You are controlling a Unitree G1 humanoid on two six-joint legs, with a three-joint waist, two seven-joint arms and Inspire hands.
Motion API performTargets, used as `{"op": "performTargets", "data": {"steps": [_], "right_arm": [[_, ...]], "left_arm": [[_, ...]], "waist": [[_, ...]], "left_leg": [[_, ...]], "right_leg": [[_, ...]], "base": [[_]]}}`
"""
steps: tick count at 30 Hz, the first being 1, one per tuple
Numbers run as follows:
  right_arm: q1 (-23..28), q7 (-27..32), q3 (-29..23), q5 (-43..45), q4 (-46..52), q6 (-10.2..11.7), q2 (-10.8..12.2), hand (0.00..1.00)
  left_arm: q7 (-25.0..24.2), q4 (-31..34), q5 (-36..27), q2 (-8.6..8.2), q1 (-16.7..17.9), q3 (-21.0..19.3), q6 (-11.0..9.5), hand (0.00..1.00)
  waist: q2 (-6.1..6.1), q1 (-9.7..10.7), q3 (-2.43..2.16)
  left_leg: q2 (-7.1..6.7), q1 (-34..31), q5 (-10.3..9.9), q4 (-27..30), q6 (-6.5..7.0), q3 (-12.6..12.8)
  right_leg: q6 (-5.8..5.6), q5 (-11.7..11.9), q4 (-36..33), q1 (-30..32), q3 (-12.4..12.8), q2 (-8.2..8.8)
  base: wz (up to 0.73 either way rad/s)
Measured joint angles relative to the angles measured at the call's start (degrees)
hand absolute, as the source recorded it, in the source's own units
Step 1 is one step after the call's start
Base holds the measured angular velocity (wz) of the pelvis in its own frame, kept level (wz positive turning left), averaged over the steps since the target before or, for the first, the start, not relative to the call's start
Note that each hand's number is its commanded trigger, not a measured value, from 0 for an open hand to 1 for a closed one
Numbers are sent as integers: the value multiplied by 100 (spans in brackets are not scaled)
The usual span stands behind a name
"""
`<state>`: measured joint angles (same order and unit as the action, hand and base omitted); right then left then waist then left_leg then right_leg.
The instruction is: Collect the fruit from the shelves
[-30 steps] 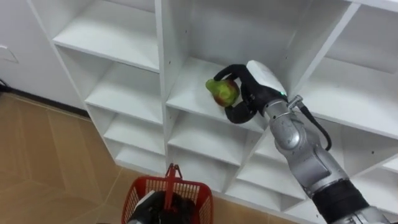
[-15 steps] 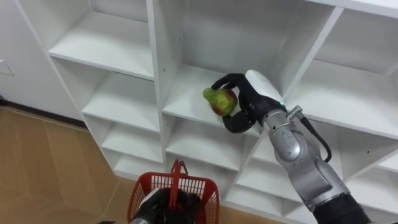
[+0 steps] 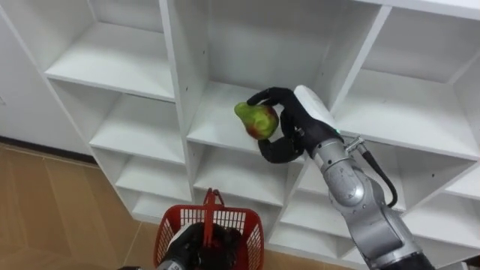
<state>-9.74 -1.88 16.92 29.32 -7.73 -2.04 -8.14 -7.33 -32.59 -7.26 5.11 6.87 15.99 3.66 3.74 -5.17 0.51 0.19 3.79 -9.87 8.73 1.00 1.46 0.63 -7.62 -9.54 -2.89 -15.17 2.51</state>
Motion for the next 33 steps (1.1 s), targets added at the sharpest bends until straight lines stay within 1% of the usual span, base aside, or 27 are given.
{"op": "performTargets", "data": {"steps": [5, 9, 12, 13, 16, 20, 21, 24, 26, 33], "right_arm": [[170, -84, -6, -10, 272, 48, 41, 100], [315, -206, -7, -11, 454, 70, 57, 100], [477, -339, 1, 7, 620, 67, 66, 100], [564, -384, 10, 21, 721, 65, 70, 100], [801, -468, -4, 8, 911, 39, 64, 100], [977, -532, -36, 14, 932, -164, 34, 100], [1003, -534, -46, 15, 933, -177, 34, 100], [1146, -609, -68, 15, 1048, -190, 11, 100], [1219, -718, -67, 22, 1203, -191, 18, 100], [1381, -932, -74, -21, 1340, -189, -11, 100]], "left_arm": [[-21, 0, 0, 5, -8, -1, 0, 100], [-21, 0, 0, 4, -14, -3, 0, 100], [5, -1, -11, -11, -37, 4, 0, 100], [36, -1, -12, -21, -55, 0, 0, 100], [85, -2, -11, -37, -72, -4, 1, 100], [100, -3, -9, -95, -77, -8, 3, 100], [101, -4, -9, -106, -77, -8, 4, 100], [102, -5, -10, -139, -76, -5, 12, 100], [102, -6, -8, -141, -75, -14, 20, 100], [163, -15, -4, -145, -75, -26, 21, 100]], "waist": [[-17, 42, 11], [-22, 73, 9], [-39, 140, 5], [-45, 139, 1], [-76, 184, -4], [-133, 221, 4], [-137, 229, 3], [-145, 281, 1], [-173, 284, 3], [-203, 332, 4]], "left_leg": [[6, 28, -20, -16, 29, 111], [17, 75, -21, -66, 30, 167], [24, 101, -22, -97, 31, 199], [30, 110, -23, -101, 32, 255], [34, 163, -27, -118, 39, 331], [55, 195, -62, -141, 48, 455], [57, 195, -67, -138, 49, 459], [61, 187, -68, -136, 49, 505], [83, 193, -78, -136, 42, 618], [115, 248, -94, -136, 20, 705]], "right_leg": [[-12, -7, 0, 15, 88, -47], [-18, -11, -1, 10, 130, -54], [-20, -13, -3, 21, 184, -58], [-20, -12, -18, 44, 241, -64], [-20, -10, -39, 67, 369, -79], [-19, -10, -106, 116, 502, -109], [-19, -10, -107, 118, 510, -112], [-19, -10, -116, 151, 566, -126], [-13, -6, -122, 184, 676, -157], [-3, 0, -121, 185, 736, -192]], "base": [[-8], [-7], [-7], [-19], [-21], [-17], [-10], [-8], [-20], [-7]]}}
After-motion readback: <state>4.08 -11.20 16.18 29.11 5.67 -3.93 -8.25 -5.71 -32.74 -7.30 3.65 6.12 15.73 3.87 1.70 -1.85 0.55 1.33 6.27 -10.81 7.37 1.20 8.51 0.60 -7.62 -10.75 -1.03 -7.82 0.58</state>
